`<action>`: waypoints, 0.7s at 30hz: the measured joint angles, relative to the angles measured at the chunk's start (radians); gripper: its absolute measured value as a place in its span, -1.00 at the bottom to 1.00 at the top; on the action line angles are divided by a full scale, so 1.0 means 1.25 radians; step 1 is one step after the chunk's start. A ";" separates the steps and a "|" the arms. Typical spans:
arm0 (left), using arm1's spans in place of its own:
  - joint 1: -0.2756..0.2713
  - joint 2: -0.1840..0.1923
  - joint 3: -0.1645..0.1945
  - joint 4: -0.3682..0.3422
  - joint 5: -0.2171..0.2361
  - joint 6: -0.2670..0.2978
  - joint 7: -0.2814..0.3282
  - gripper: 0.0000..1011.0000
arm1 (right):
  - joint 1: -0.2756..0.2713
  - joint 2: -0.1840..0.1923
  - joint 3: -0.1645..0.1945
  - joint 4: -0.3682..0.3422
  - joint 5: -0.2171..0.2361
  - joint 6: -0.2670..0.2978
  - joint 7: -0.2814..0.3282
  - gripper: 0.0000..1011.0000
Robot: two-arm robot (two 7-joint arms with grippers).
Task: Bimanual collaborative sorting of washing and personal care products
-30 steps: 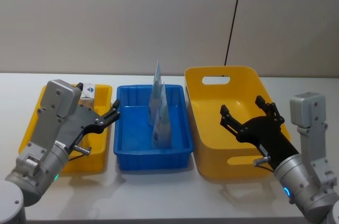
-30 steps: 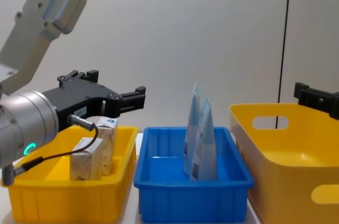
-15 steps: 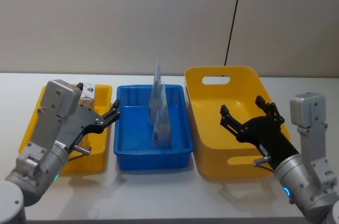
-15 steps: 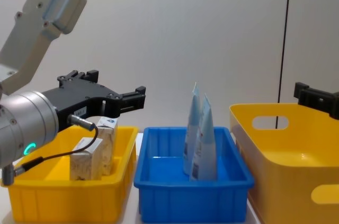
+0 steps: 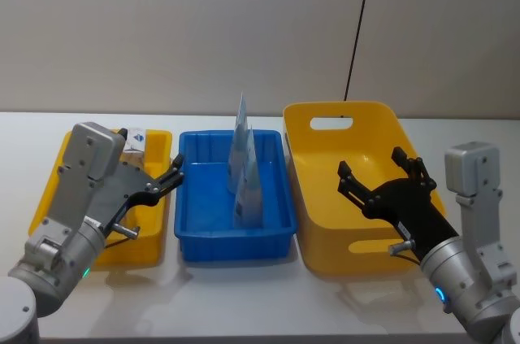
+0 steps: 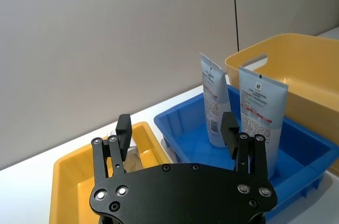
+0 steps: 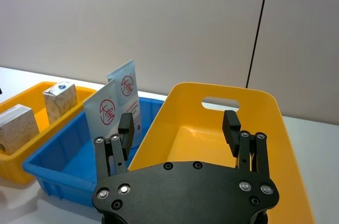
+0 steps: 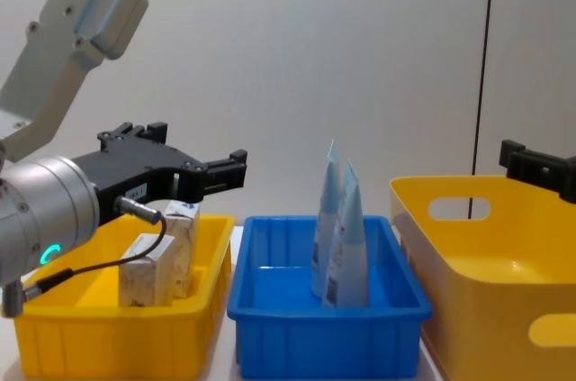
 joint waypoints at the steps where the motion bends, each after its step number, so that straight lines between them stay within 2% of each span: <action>1: 0.000 0.000 0.000 0.000 -0.001 0.005 -0.001 0.98 | 0.000 0.000 0.000 0.000 0.000 0.000 0.000 0.98; 5: 0.000 -0.001 -0.003 -0.003 -0.007 0.024 -0.004 0.98 | 0.000 0.000 0.000 0.000 0.000 0.000 0.000 0.98; 21: 0.028 -0.010 -0.046 -0.037 -0.065 0.183 0.004 0.98 | 0.000 0.000 0.000 0.000 0.000 0.000 0.000 0.98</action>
